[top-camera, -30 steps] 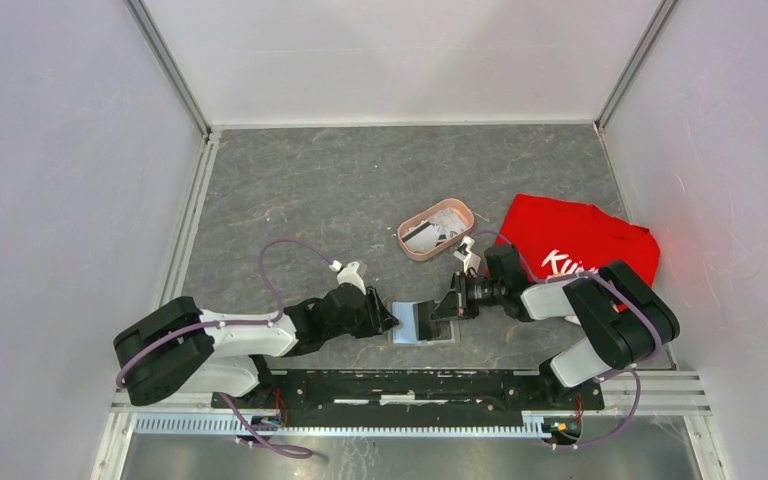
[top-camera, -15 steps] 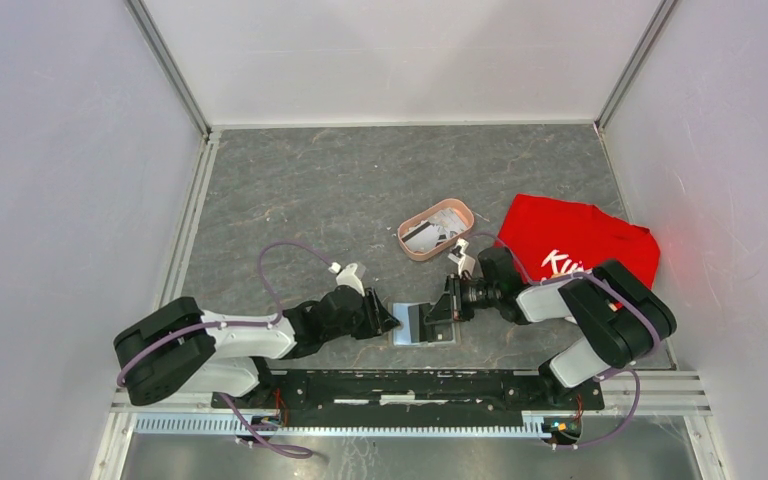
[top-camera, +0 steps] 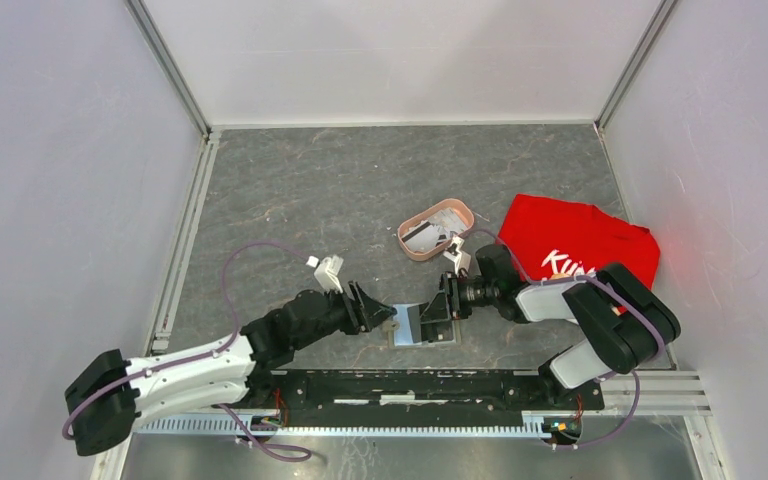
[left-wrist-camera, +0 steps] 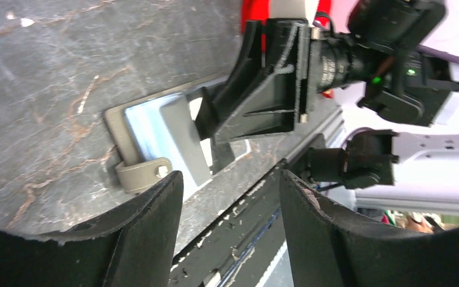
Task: Put the credit cards into the card holder
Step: Insert the credit card into the card holder.
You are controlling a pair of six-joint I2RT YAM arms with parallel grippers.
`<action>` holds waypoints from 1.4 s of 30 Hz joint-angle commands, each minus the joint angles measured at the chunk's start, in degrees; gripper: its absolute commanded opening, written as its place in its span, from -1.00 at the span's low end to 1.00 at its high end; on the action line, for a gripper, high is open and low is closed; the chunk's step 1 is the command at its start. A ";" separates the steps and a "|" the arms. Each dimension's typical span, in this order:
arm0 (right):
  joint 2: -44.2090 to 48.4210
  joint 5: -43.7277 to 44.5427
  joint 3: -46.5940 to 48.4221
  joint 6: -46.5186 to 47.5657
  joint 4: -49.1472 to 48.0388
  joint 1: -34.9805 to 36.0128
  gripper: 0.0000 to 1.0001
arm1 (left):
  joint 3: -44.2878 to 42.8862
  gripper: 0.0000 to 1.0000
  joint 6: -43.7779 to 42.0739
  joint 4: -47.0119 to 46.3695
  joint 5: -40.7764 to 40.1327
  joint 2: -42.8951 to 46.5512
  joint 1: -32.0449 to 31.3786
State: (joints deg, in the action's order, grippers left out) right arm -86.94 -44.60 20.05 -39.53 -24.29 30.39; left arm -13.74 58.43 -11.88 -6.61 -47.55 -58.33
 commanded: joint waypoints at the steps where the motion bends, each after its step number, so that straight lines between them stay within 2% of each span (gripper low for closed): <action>1: 0.75 3.51 0.87 3.56 2.12 0.10 -0.12 | 3.86 0.34 -0.83 -10.35 5.24 2.34 -0.27; 4: 0.41 3.48 1.00 3.59 2.15 0.06 -0.08 | 3.92 0.31 0.44 -17.82 9.11 -1.71 -0.37; 8: 0.00 3.20 1.25 3.40 2.15 0.08 -0.08 | -0.69 0.27 -0.59 -19.33 8.87 -8.88 -2.30; 16: 0.96 3.16 0.80 2.93 1.93 0.10 -0.08 | -11.16 0.17 -3.77 -15.05 -8.48 -19.29 -14.67; 19: 0.73 3.03 0.78 2.66 1.77 0.10 -0.09 | -15.31 -0.01 -5.06 -12.19 -12.72 -23.37 -17.21; 24: 0.62 3.03 0.78 2.69 1.75 0.07 -0.09 | -20.38 -0.18 -4.11 -8.61 -17.64 -29.64 -21.20; 26: 0.56 3.03 0.78 2.68 1.77 0.11 -0.09 | -20.99 -0.33 -2.60 -8.60 -19.45 -31.56 -22.29; 30: 0.54 3.03 0.78 2.70 1.79 0.10 -0.09 | -21.80 -0.43 -1.23 -8.60 -21.42 -35.33 -23.39; 37: 0.73 3.11 0.70 2.79 1.96 0.11 -0.09 | -26.72 -0.47 -2.11 -5.18 -25.29 -41.43 -23.69; 42: 0.96 3.16 0.74 2.76 1.95 0.06 -0.08 | -28.54 -0.48 0.42 -0.98 -28.42 -44.31 -24.23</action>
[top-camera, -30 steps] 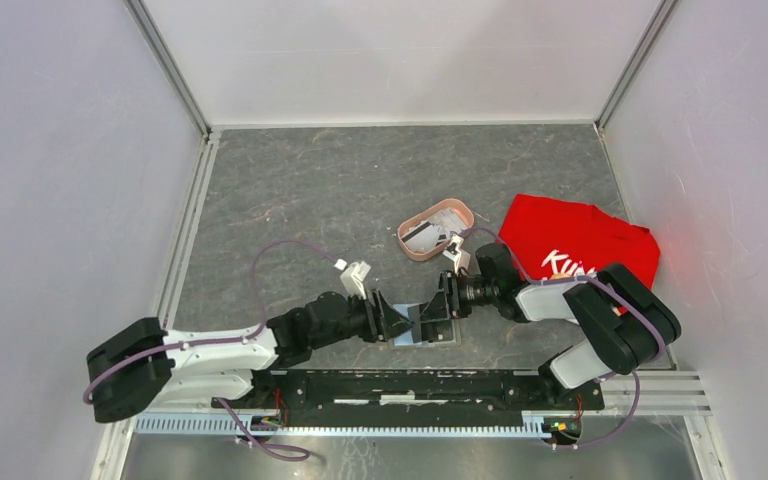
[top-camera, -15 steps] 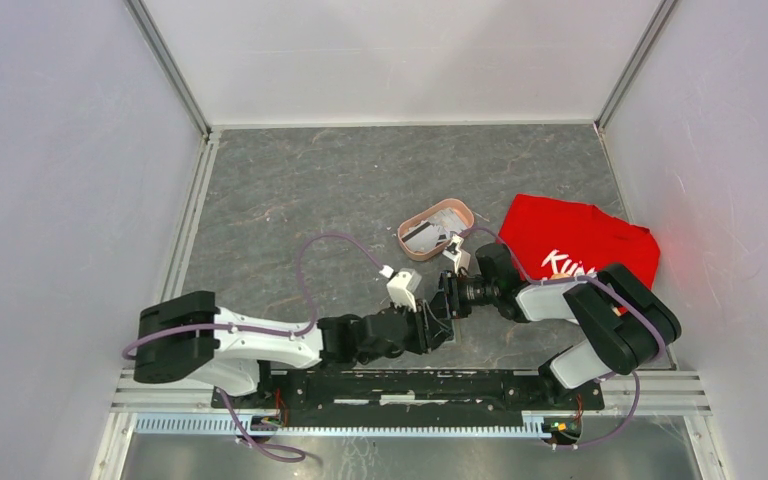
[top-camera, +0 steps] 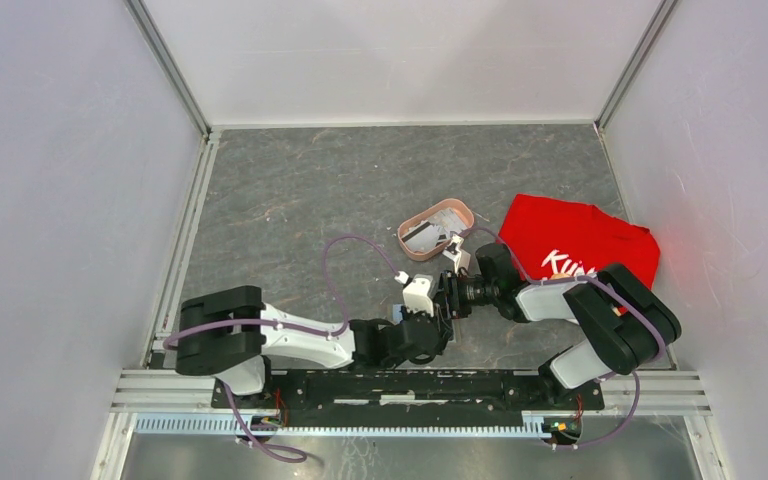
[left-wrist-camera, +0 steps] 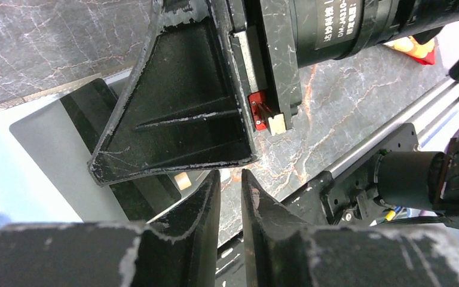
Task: Put the credit cards into the card holder
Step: Insert the credit card into the card holder.
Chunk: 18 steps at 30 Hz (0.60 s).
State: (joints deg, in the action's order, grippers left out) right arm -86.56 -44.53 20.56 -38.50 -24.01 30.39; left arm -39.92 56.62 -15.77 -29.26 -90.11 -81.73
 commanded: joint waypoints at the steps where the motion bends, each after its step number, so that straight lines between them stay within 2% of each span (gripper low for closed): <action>1: 0.63 3.14 0.19 1.75 1.66 0.08 -0.09 | -2.38 -0.48 2.71 3.04 -6.26 -2.27 -1.00; 10: 0.87 3.31 0.15 1.82 1.85 0.03 -0.07 | -4.76 -0.48 5.90 7.40 -11.97 -6.37 -2.32; 15: 1.04 3.31 0.21 1.96 1.95 0.03 -0.06 | -6.43 -0.49 9.61 13.19 -14.93 -7.06 -2.40; 18: 1.39 3.39 0.20 2.35 2.08 0.09 0.02 | -6.42 -0.49 12.47 17.22 -16.00 -6.81 -2.52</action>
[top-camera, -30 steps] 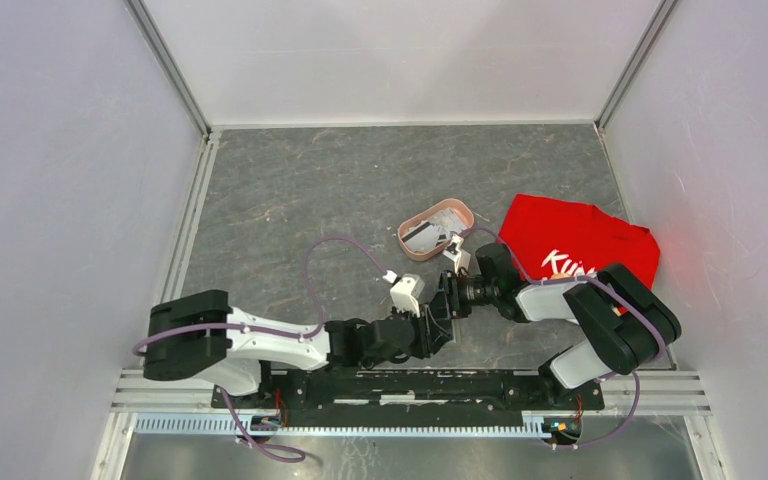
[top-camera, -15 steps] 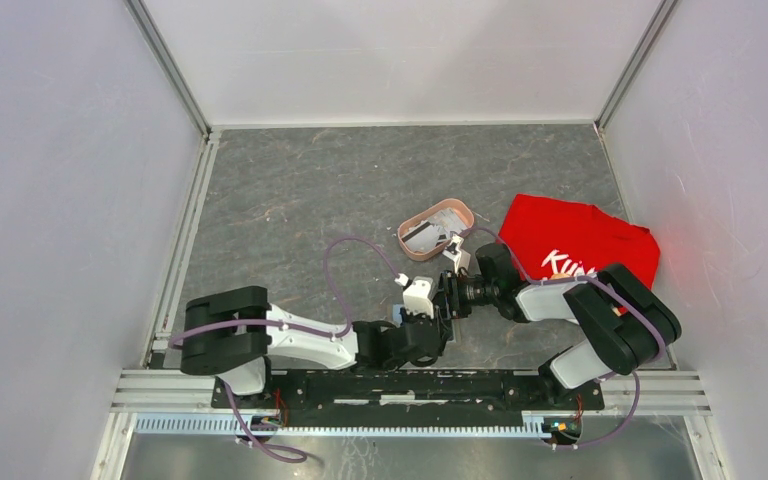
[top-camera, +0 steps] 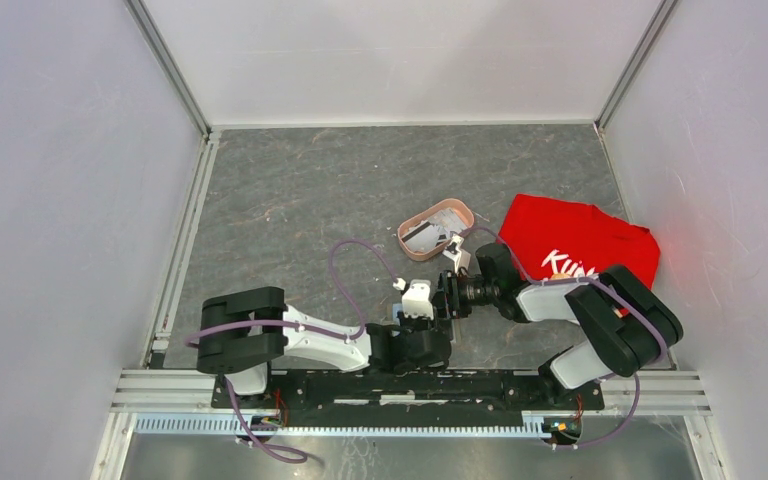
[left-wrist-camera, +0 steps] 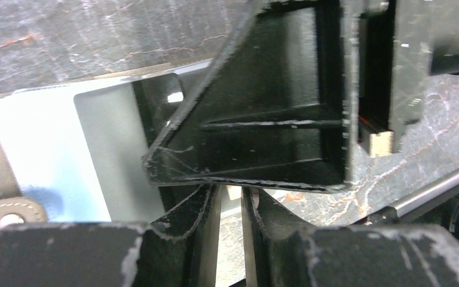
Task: Put the credit cards into the card holder
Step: Insert the credit card into the card holder.
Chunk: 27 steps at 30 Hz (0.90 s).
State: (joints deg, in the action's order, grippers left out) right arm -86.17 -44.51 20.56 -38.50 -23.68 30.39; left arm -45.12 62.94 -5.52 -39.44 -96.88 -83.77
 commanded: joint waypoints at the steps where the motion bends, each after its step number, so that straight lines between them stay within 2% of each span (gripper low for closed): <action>1: 1.25 3.38 0.27 2.53 1.87 0.10 0.07 | -1.05 -0.49 6.97 8.09 -6.16 0.14 -0.51; 4: 2.28 3.85 0.27 3.20 2.30 0.06 0.17 | -0.29 -0.50 8.98 10.14 -6.68 0.76 -0.50; 19: 8.45 7.63 1.76 11.65 7.92 0.00 0.30 | 2.43 -0.50 12.77 14.62 -10.22 6.50 -0.54; 27: 11.39 5.61 4.67 20.47 12.33 -1.02 0.34 | 3.80 -0.41 8.02 13.14 -11.28 11.99 -0.53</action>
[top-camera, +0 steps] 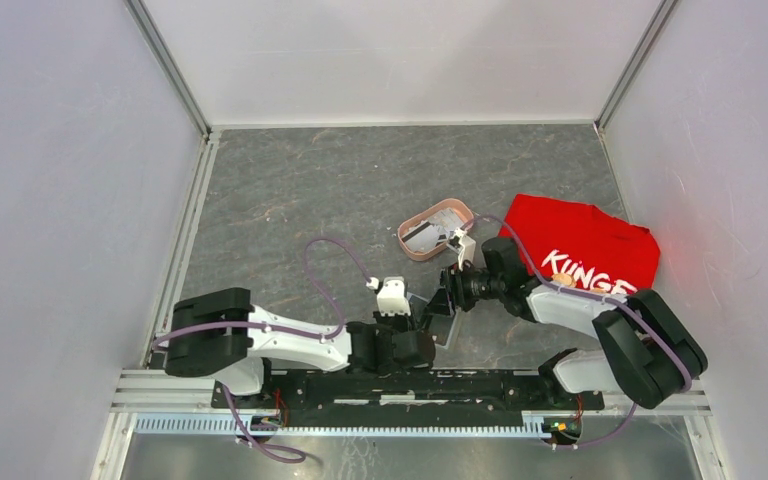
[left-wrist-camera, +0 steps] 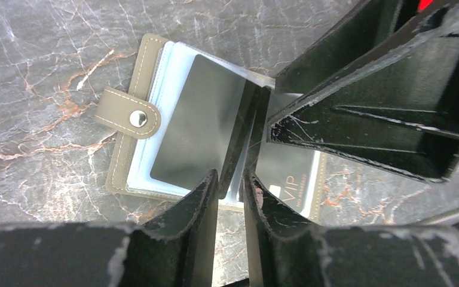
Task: Put the credit cards into the card holder
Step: Insert the credit card into the card holder.
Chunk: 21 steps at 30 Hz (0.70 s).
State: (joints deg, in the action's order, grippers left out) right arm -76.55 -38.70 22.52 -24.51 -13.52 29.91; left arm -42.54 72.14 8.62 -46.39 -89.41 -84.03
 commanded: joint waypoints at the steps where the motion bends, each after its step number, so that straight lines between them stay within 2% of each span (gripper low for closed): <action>1: 2.05 -0.91 2.79 7.42 2.31 -0.69 0.34 | 1.75 -0.39 -2.54 -1.56 -4.32 5.56 -0.22; 3: 2.52 -3.13 3.11 10.76 2.70 -0.97 0.34 | 3.24 -0.35 -6.28 -3.46 -4.03 8.16 -0.23; 5: 3.28 -5.90 4.02 18.65 4.47 -1.06 0.29 | 5.69 -0.08 -11.03 -5.66 -3.71 11.35 -0.12; 6: 3.51 -6.94 4.87 22.39 5.70 -1.01 0.13 | 7.10 0.10 -14.40 -7.41 -3.17 13.18 -0.02; 9: 4.19 -7.78 7.52 35.06 11.07 -1.00 -0.72 | 11.30 0.49 -24.41 -14.12 1.79 19.18 1.83; 10: 4.36 -8.10 8.43 39.52 12.86 -1.00 -0.91 | 12.71 0.56 -26.71 -15.63 4.74 21.41 3.17; 11: 4.13 -8.15 9.42 42.82 14.98 -0.81 -1.00 | 14.12 0.63 -28.74 -17.29 8.07 23.58 4.92; 15: 2.38 -5.87 12.59 53.23 21.99 0.45 -1.00 | 20.74 0.72 -31.79 -24.73 20.53 32.47 12.31; 21: -3.24 -3.05 15.93 56.07 26.67 2.03 -1.00 | 26.06 0.74 -31.47 -31.40 26.84 37.52 15.95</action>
State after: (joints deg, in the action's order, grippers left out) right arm -76.29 -43.40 35.42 25.02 7.77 31.03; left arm -17.76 44.40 -15.16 -25.82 -52.69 -69.01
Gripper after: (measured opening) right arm 0.006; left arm 0.868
